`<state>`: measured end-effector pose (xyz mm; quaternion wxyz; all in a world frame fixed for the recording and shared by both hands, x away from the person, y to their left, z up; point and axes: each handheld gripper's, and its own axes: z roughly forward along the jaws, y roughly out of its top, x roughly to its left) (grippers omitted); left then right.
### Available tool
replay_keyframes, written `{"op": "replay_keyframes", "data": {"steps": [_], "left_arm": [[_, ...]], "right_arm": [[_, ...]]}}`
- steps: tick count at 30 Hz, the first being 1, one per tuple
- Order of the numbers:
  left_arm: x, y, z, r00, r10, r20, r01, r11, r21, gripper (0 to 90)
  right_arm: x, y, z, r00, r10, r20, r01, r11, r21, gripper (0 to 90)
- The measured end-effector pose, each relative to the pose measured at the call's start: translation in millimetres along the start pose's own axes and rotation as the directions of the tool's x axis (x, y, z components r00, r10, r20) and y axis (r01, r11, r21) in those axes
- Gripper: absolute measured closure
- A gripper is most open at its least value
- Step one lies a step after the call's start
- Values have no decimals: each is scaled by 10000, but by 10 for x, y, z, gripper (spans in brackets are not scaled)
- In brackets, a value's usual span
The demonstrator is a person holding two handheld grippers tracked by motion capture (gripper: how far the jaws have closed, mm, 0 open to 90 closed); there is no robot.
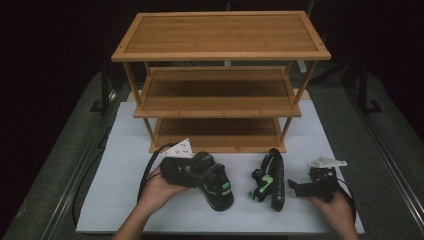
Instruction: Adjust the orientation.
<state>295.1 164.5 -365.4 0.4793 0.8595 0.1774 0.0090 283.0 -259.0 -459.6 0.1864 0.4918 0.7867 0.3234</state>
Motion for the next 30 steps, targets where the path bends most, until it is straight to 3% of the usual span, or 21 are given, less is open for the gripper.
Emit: {"op": "replay_keyframes", "data": {"steps": [4, 10, 18, 21, 24, 30], "left_arm": [[-115, 61, 62, 9977, 91, 666, -78, 9998, -188, 558], [-155, 77, 234, 9956, 165, 927, -179, 9997, 151, 591], [-171, 40, 406, 9943, 317, 1016, -376, 9977, 567, 764], [-182, 40, 395, 9938, 432, 1028, -496, 9969, 603, 872], [-189, 44, 349, 9929, 510, 1073, -577, 9965, 608, 876], [-161, 8, 97, 9938, 488, 994, -548, 9968, 585, 877]], "right_arm": [[0, 0, 0, 10000, -19, 5, 19, 10000, -8, 0], [0, -1, 0, 10000, -15, 3, 15, 10000, -7, 0], [0, 0, 0, 10000, -10, 6, 10, 10000, -8, 0], [0, -1, 0, 10000, -12, 5, 12, 10000, -7, 0], [0, 0, 0, 10000, -11, 5, 11, 10000, -8, 0], [1, 0, -1, 10000, 4, 1, -4, 10000, -3, 0]]}}
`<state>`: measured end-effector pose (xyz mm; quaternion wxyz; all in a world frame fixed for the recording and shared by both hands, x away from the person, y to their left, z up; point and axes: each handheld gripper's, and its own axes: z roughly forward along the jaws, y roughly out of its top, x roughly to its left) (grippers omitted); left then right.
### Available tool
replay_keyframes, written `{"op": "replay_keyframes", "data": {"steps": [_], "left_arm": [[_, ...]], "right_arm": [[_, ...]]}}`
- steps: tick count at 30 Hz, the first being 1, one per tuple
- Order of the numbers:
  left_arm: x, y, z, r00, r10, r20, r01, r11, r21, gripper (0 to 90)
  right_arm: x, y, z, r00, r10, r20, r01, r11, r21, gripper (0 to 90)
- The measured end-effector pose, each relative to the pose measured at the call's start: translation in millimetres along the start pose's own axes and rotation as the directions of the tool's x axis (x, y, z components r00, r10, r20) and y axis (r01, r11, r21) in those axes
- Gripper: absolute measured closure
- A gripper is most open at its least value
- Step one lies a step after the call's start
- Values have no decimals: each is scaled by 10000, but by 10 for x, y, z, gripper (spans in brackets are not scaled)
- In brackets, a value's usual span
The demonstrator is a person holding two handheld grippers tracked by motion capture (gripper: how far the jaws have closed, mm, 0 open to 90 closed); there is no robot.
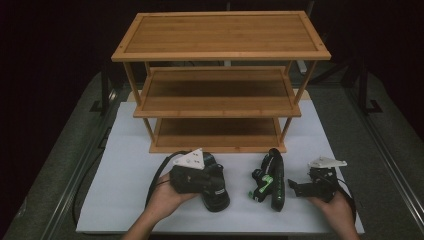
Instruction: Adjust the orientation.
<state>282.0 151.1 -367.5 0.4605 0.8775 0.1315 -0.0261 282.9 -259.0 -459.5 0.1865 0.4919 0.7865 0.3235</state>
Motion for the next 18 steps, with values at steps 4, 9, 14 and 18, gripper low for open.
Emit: {"op": "replay_keyframes", "data": {"steps": [4, 9, 14, 18], "left_arm": [[-43, -111, -160, 9999, -64, -86, 64, 10000, -31, 877], [-103, -262, -205, 9998, -180, -69, 180, 9998, 14, 876], [-100, -306, -176, 9995, -296, 143, 297, 9996, -37, 857], [-98, -305, -234, 9993, -342, -164, 340, 9994, -96, 747]], "right_arm": [[-1, -1, 1, 10000, -25, 7, 25, 10000, -8, 0], [0, 0, 1, 10000, -19, 12, 19, 10000, 4, 0], [1, 0, 1, 10000, -24, 20, 24, 10000, 0, 0], [0, 0, 1, 10000, -18, 10, 18, 10000, -2, 0]]}}
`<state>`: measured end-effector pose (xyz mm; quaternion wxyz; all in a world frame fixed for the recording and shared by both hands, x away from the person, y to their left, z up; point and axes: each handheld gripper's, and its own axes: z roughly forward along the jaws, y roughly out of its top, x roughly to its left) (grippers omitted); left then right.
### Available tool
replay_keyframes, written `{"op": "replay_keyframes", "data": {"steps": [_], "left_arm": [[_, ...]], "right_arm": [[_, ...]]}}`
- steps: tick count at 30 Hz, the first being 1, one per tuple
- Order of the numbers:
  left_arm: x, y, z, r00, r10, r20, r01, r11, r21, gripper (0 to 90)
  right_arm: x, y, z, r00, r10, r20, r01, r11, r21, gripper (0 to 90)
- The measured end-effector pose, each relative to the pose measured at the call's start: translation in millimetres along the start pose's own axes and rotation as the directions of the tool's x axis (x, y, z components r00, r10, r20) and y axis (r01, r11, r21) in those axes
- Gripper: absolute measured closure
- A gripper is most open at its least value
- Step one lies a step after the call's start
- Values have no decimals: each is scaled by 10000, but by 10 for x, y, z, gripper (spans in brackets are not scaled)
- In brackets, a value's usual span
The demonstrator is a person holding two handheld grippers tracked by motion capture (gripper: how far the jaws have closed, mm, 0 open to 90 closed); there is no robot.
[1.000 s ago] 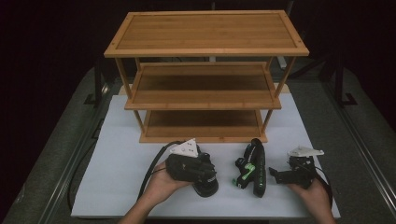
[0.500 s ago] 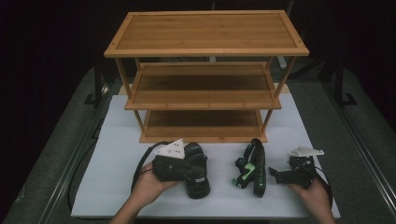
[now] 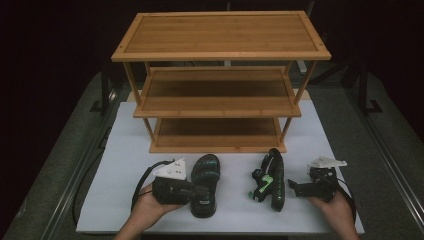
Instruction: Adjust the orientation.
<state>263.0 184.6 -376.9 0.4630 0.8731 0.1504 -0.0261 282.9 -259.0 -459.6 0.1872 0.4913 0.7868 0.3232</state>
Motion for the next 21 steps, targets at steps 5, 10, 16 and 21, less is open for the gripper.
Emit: {"op": "replay_keyframes", "data": {"steps": [5, 10, 16, 21], "left_arm": [[32, -117, -198, 9947, -316, -983, 328, 9994, 107, 442], [106, -258, -351, 9768, -678, -2029, 739, 9970, 228, 290], [251, -484, -523, 9302, -890, -3560, 1179, 9912, 602, 73], [370, -683, -614, 8934, -1269, -4309, 1750, 9818, 737, 0]], "right_arm": [[0, 0, 0, 10000, 2, 1, -2, 10000, 2, 0], [0, 1, 0, 10000, -2, 3, 2, 10000, 7, 0], [0, 1, 1, 10000, -1, 1, 1, 10000, 8, 0], [0, 2, 1, 10000, 19, -2, -19, 10000, 18, 0]]}}
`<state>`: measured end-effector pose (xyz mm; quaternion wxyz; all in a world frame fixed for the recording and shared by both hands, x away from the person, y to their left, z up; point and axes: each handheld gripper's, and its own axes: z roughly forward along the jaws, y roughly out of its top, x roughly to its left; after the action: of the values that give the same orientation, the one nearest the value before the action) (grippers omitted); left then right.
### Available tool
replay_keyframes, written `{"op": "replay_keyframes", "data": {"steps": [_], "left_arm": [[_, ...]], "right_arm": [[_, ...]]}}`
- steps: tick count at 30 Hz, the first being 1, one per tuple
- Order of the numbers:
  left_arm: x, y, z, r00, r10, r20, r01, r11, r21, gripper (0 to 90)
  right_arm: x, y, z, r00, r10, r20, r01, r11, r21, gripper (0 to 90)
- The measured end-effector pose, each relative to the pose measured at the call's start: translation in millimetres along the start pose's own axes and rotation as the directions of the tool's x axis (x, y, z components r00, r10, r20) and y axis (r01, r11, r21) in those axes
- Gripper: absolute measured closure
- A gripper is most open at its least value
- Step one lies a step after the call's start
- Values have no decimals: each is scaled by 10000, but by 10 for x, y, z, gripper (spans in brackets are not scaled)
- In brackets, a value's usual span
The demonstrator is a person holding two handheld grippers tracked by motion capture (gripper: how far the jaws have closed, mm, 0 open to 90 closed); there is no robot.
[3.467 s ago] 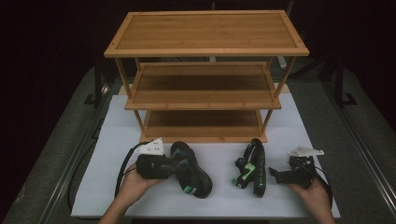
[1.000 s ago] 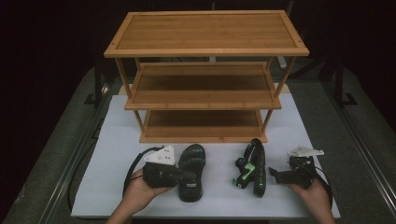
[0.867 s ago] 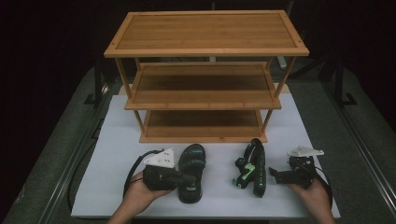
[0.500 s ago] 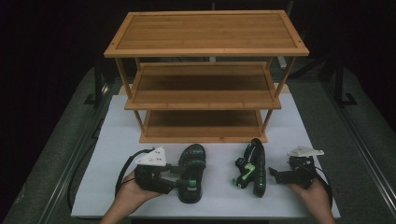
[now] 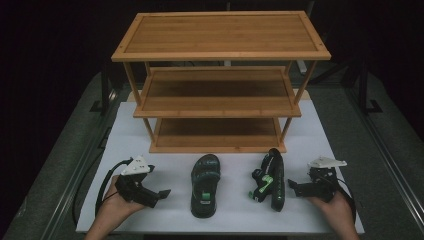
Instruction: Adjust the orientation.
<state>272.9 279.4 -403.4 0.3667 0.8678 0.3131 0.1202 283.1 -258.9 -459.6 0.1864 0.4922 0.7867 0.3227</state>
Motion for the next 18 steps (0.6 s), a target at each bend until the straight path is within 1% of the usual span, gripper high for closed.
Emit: {"op": "replay_keyframes", "data": {"steps": [1, 2, 3, 6, 7, 8, 9, 10, 13, 14, 15, 16, 18], "left_arm": [[32, -49, 4, 9997, -112, -222, 113, 9999, 40, 0], [78, -120, 8, 9987, -133, -488, 140, 9998, 127, 0], [78, -120, 8, 9987, -133, -488, 140, 9998, 127, 0], [150, -244, 24, 9951, -156, -975, 176, 9996, 202, 0], [176, -278, 28, 9942, -179, -1058, 206, 9995, 240, 0], [221, -336, 44, 9919, -266, -1241, 307, 9990, 315, 0], [221, -336, 44, 9919, -266, -1241, 307, 9990, 315, 0], [237, -362, 55, 9900, -264, -1387, 323, 9987, 404, 0], [272, -425, 97, 9861, -192, -1649, 312, 9970, 702, 0], [296, -457, 123, 9855, -263, -1677, 406, 9958, 823, 0], [296, -457, 123, 9855, -263, -1677, 406, 9958, 823, 0], [310, -474, 126, 9864, -396, -1593, 515, 9961, 715, 0], [321, -493, 126, 9871, -529, -1508, 626, 9962, 603, 0]], "right_arm": [[0, 0, 0, 10000, 1, -1, -1, 10000, -1, 0], [0, 0, 0, 10000, 2, 0, -2, 10000, -1, 0], [0, 0, 0, 10000, 2, 0, -2, 10000, -1, 0], [1, 0, 1, 10000, 5, 6, -5, 10000, -2, 0], [1, 0, 0, 10000, 5, 6, -5, 10000, -5, 0], [1, -1, 0, 10000, -11, 13, 11, 10000, -11, 0], [1, -1, 0, 10000, -11, 13, 11, 10000, -11, 0], [1, -1, 0, 10000, -12, 14, 12, 10000, -11, 0], [1, -1, 0, 10000, -17, 14, 17, 10000, -16, 0], [1, -2, 0, 10000, -16, 13, 16, 10000, -22, 0], [1, -2, 0, 10000, -16, 13, 16, 10000, -22, 0], [0, -2, 0, 10000, -18, 7, 18, 10000, -27, 0], [-1, -2, 0, 10000, -16, 6, 16, 10000, -26, 0]]}}
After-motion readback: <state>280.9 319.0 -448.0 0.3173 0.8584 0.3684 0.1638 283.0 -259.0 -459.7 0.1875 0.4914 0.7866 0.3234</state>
